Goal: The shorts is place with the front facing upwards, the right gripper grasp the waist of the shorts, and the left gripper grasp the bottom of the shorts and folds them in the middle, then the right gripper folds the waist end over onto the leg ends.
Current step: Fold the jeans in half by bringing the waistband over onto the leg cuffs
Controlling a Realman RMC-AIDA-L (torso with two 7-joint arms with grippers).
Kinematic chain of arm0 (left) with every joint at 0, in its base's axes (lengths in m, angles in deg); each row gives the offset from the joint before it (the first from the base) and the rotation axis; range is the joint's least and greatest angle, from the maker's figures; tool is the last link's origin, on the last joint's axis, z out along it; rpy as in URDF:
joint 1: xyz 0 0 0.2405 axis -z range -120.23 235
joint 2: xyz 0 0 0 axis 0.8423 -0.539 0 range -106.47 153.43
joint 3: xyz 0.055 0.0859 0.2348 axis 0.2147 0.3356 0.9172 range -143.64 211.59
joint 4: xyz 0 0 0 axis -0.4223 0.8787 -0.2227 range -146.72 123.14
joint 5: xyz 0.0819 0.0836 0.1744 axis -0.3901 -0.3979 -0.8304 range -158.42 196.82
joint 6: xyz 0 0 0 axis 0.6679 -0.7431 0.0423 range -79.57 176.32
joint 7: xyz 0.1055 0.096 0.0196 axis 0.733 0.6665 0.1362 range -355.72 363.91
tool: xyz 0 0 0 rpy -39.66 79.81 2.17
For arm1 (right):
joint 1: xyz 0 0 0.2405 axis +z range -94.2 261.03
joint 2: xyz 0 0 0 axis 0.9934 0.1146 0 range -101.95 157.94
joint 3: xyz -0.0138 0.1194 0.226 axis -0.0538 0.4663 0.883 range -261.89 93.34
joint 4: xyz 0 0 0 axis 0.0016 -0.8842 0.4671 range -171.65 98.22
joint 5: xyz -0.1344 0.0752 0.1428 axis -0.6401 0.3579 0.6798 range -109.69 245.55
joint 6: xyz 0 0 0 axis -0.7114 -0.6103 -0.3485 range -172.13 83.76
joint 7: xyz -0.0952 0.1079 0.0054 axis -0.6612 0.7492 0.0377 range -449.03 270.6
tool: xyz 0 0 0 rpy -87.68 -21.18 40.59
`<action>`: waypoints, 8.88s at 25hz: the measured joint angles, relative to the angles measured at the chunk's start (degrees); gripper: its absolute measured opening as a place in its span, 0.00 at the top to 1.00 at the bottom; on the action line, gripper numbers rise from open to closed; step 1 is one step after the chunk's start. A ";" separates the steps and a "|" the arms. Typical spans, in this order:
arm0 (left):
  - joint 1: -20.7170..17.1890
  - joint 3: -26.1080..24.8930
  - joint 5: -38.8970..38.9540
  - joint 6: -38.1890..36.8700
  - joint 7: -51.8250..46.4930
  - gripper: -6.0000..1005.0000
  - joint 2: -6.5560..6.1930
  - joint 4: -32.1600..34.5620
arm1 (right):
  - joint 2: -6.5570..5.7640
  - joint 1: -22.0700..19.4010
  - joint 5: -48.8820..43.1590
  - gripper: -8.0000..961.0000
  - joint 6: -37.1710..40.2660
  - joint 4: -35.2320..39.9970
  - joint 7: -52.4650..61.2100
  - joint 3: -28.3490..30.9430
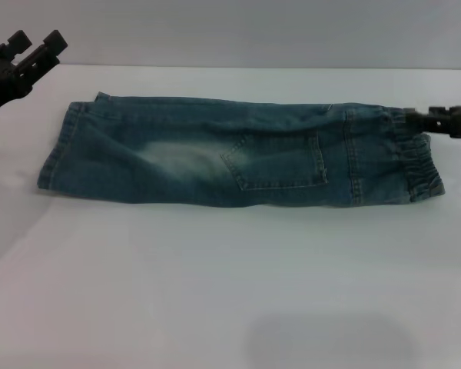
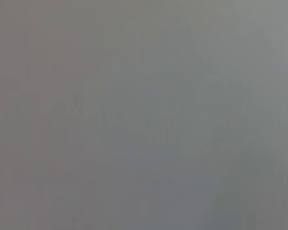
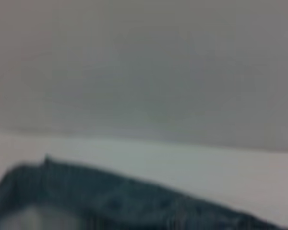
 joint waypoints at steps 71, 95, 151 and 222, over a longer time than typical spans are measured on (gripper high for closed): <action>-0.76 0.30 5.09 -0.64 10.98 0.19 0.15 -8.17 | 0.96 8.71 -32.98 0.40 7.12 7.18 16.85 -10.16; -0.53 0.61 4.62 -0.10 11.96 0.19 0.14 -9.54 | 3.83 7.70 -26.48 0.40 5.37 10.36 16.58 -11.53; 3.73 12.33 4.57 6.72 18.70 0.19 0.39 -11.75 | 3.24 2.29 -11.30 0.99 19.62 26.51 11.00 -8.52; 14.80 28.53 3.03 7.47 20.20 0.19 1.24 -28.44 | 1.11 16.70 3.36 0.99 27.61 23.35 16.33 -6.97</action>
